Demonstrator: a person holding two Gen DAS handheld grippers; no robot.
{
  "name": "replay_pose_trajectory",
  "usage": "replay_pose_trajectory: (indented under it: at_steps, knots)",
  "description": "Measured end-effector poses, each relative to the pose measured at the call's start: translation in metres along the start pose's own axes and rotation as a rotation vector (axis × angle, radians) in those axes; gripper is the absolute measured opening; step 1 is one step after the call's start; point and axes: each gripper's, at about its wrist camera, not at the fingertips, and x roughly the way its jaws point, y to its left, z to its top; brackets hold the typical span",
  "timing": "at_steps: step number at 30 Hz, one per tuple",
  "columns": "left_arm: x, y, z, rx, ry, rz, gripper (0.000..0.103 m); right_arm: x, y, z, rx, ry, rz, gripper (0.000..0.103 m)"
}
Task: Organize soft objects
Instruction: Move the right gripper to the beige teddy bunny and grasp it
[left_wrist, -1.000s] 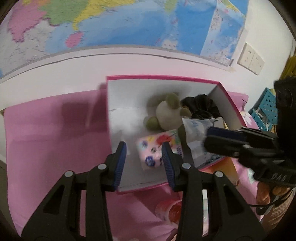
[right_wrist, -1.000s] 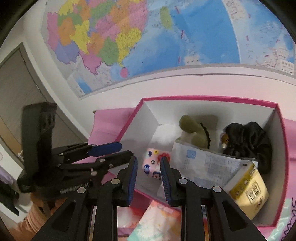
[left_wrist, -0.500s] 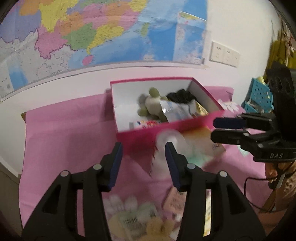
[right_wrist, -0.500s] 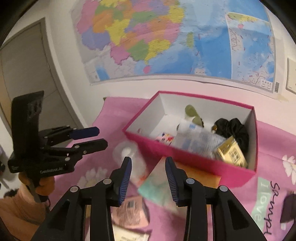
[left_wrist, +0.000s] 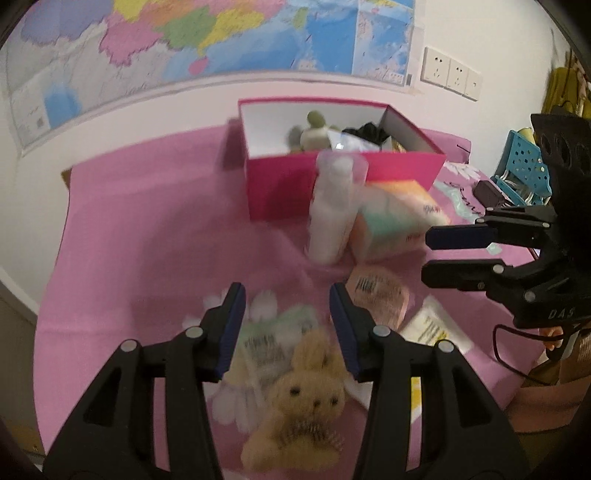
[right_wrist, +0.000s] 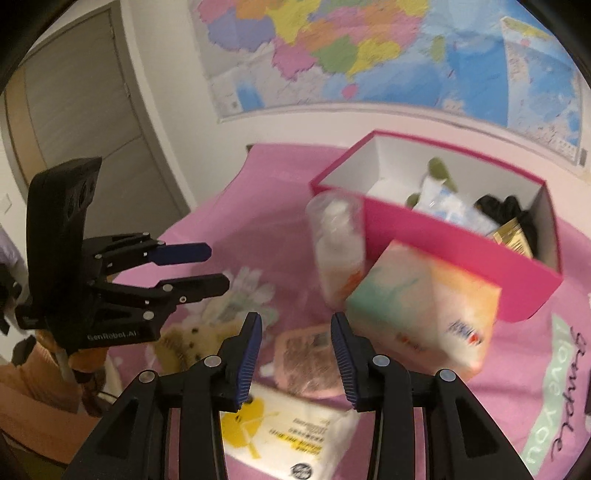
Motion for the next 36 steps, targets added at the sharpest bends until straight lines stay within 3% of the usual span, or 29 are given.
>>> replay_pose_trajectory:
  at_steps: [12,16,20,28,29,32,36]
  knots:
    - [-0.013,0.035,-0.055,-0.086,0.086,-0.008,0.049,0.069,0.03,-0.021,0.02,0.185,0.186,0.04]
    - [-0.02,0.042,-0.068,-0.112,0.113,-0.094,0.049,0.081,0.031,-0.014,0.045,0.181,0.193,0.043]
    - [-0.023,0.038,-0.082,-0.104,0.14,-0.132,0.049,0.085,0.019,-0.007,0.092,0.165,0.203,0.049]
    - [-0.014,0.04,-0.1,-0.153,0.183,-0.164,0.049,0.101,0.025,0.004,0.094,0.179,0.285,0.049]
    - [-0.014,0.041,-0.1,-0.16,0.182,-0.17,0.049,0.102,0.025,0.003,0.098,0.179,0.308,0.046]
    - [-0.014,0.043,-0.1,-0.183,0.182,-0.209,0.034,0.1,0.026,-0.001,0.083,0.179,0.335,0.012]
    - [-0.014,0.041,-0.097,-0.167,0.169,-0.2,0.033,0.088,0.031,-0.007,0.038,0.15,0.325,0.008]
